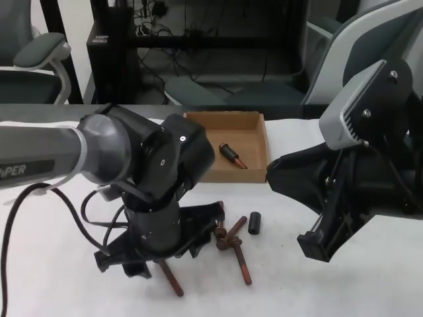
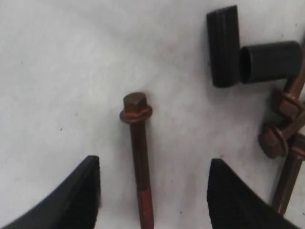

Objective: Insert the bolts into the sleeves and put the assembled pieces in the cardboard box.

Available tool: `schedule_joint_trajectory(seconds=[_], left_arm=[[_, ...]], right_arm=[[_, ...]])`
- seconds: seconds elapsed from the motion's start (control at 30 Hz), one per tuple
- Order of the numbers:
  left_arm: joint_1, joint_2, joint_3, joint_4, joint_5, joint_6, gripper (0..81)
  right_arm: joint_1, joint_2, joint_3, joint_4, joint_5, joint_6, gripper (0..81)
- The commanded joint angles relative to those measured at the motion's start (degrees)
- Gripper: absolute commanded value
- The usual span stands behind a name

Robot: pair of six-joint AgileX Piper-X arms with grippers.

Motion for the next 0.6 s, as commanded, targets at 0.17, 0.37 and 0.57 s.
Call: schedule_joint_trajectory(seconds=[0.17, 0.37, 0.57], left_arm=[[0.67, -0.21, 0.05, -0.85, -3.36, -0.47, 59.9], [1.3, -0.21, 0.05, -0.85, -3.36, -0.47, 59.9], [1.0, -0.21, 0.38, -1.12, -2.86, -0.47, 59.9]], right_arm=[[-0.31, -0.77, -0.81, -0.31, -0.38, 0.43, 0.6], [-0.31, -0.77, -0.81, -0.31, -0.38, 0.43, 0.6], [-0.31, -0.77, -0.81, -0.31, -0.38, 0.43, 0.6]])
